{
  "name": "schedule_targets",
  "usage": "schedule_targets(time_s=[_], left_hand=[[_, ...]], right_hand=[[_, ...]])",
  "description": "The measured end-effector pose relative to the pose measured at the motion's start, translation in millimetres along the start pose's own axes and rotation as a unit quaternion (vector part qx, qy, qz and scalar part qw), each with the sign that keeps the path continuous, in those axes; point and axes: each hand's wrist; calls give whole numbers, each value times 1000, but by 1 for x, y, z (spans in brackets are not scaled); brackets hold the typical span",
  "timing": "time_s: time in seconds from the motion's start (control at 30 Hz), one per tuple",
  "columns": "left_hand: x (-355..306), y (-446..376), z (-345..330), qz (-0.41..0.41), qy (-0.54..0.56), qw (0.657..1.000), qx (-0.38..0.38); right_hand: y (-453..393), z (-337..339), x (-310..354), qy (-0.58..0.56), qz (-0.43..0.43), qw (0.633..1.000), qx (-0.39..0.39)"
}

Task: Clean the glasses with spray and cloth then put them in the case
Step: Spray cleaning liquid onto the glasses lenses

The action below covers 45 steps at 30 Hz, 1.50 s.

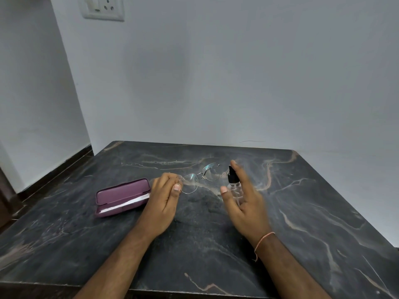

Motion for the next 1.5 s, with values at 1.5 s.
schedule_targets(time_s=[1.5], left_hand=[[-1,0,-1,-9,-14,1000,12]], right_hand=[[8,-15,23,-25,75,990,114]])
Point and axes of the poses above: each hand's wrist, its own y-axis away from the middle knuckle, its own z-axis out of the back of the hand, x = y × z, and after that the axes turned 5 degrees about z, right-handed
